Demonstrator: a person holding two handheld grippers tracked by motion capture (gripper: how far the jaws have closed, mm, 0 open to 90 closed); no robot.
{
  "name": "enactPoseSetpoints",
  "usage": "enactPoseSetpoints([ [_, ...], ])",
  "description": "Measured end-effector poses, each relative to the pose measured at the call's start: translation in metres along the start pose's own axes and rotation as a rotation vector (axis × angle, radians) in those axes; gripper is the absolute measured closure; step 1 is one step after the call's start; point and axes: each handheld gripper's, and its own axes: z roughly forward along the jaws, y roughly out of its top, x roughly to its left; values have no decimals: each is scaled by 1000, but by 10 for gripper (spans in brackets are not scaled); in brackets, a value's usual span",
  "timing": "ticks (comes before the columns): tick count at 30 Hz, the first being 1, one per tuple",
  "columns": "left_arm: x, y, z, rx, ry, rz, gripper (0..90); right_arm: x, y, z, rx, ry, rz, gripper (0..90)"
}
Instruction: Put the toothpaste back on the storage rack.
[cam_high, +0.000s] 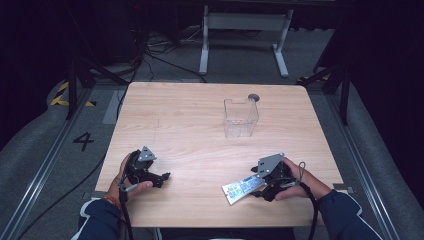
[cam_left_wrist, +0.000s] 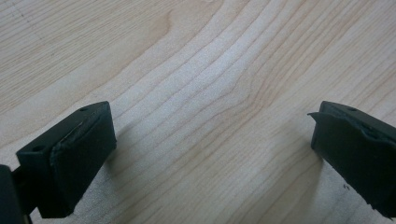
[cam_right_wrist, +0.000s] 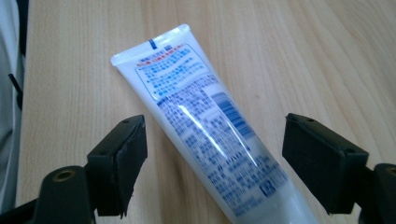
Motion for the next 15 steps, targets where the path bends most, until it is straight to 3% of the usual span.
enactPoseSetpoints([
  [7, 0, 0, 0, 0, 0, 0, 3, 5, 19, 17, 55, 66, -97, 274],
  [15, 0, 0, 0, 0, 0, 0, 3, 7, 30, 28, 133, 84, -154, 281],
])
